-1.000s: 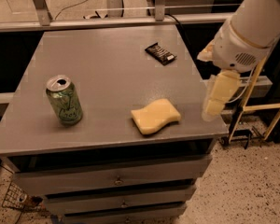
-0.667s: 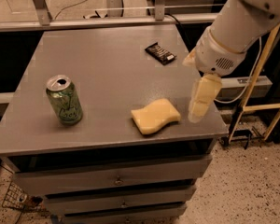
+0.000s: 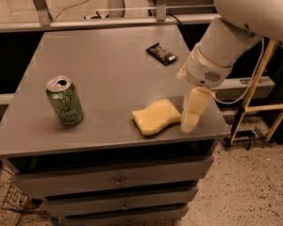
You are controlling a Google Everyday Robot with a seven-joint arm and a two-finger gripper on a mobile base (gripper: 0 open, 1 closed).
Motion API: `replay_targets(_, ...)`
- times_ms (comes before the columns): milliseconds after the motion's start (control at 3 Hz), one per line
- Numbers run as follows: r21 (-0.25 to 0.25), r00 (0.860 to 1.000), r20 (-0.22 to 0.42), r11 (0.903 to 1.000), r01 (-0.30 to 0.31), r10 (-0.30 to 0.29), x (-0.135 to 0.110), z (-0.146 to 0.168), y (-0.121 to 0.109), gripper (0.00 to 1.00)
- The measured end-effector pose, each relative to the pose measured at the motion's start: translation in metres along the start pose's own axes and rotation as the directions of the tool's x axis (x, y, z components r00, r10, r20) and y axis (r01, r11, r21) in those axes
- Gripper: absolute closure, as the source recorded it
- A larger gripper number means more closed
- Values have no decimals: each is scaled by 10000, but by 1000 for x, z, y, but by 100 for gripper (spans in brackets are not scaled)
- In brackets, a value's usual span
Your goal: Move sponge near rxbar chocolate
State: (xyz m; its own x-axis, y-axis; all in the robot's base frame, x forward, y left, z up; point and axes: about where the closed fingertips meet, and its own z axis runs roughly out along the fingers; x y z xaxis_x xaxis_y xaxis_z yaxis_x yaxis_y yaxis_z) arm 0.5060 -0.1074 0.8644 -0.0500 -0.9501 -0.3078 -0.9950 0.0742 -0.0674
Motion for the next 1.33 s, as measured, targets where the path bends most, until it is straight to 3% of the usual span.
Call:
replay_targets(667,-441,9934,935,9970,-629,668,6,21,1,0)
replay_targets(1000,-526,9897,1155,9955,-785,841,7,30,2,16)
replay_targets(1333,-558,9876,1269,9948,-856,921,8,34,1,40)
